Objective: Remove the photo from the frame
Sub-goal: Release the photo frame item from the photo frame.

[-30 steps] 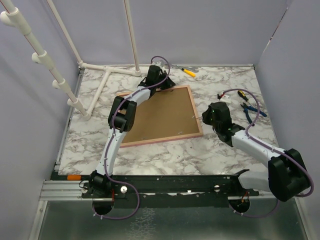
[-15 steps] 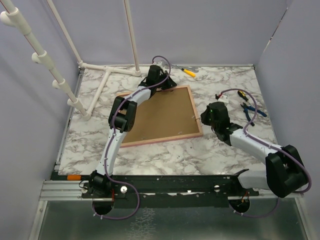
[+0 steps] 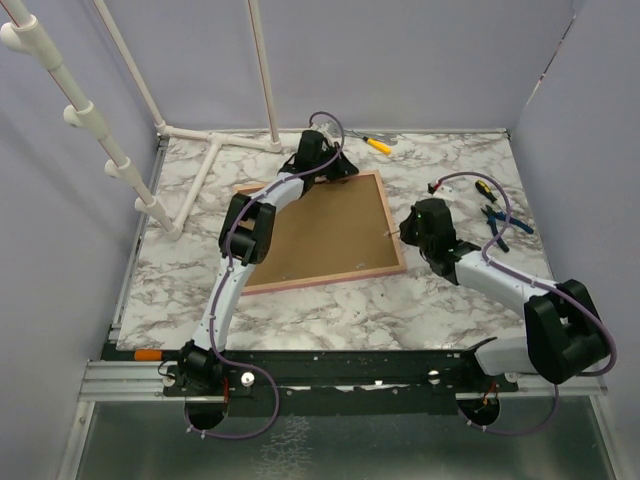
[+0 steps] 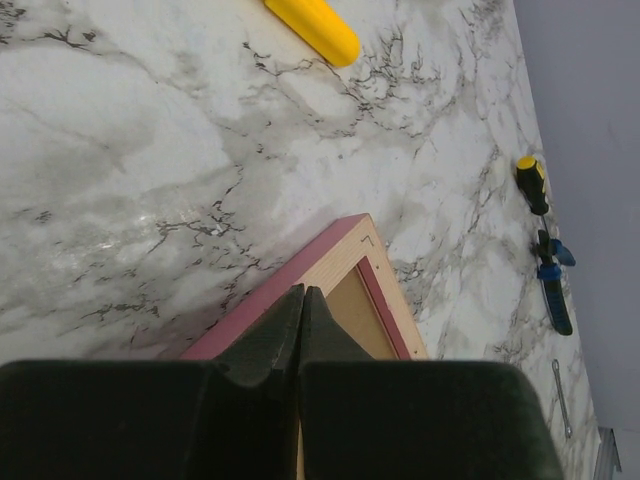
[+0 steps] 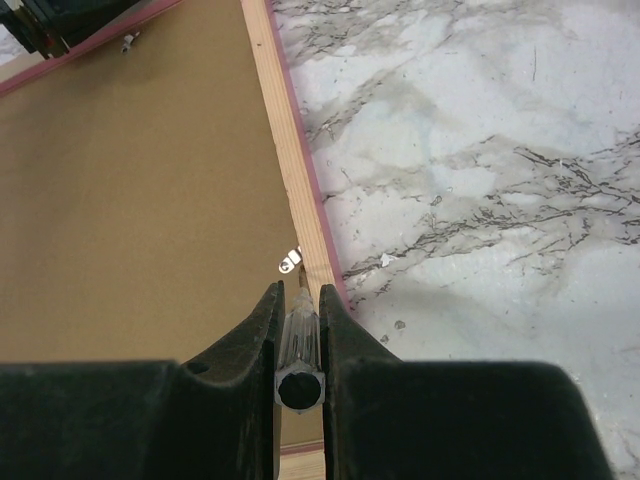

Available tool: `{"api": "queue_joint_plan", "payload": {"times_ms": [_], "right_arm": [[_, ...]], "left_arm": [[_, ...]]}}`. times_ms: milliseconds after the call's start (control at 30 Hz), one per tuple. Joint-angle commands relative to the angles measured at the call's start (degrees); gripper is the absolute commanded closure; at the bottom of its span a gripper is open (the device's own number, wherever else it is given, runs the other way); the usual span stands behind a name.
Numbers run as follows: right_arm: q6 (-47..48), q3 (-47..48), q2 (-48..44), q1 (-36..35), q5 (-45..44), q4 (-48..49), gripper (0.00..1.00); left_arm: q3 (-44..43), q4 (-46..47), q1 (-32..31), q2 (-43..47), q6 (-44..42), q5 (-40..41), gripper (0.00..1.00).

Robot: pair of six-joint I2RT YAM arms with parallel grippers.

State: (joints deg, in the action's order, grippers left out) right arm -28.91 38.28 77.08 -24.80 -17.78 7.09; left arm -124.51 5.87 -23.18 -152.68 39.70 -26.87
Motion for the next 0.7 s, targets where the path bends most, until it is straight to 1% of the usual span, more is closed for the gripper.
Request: {"api": "queue_joint_plan", "payload": {"times_ms": [0, 333, 667], "right_arm": [[0.77, 1.73, 2.56, -0.26, -1.99, -0.72, 1.0], [1.61, 2.9, 4.69, -0.25, -1.52, 0.73, 0.99], [1.14, 2.5, 5.16, -0.31, 2.1, 2.95, 0.99]], "left_arm": [[-1.66, -2.68, -1.08, -2.94, -0.11, -3.42, 1.0], [-2.05, -3.4, -1.67, -3.82, 0.11, -4.88, 1.0], [-1.79, -4.36, -2.09, -3.94, -0.24, -4.96, 1.0]]}}
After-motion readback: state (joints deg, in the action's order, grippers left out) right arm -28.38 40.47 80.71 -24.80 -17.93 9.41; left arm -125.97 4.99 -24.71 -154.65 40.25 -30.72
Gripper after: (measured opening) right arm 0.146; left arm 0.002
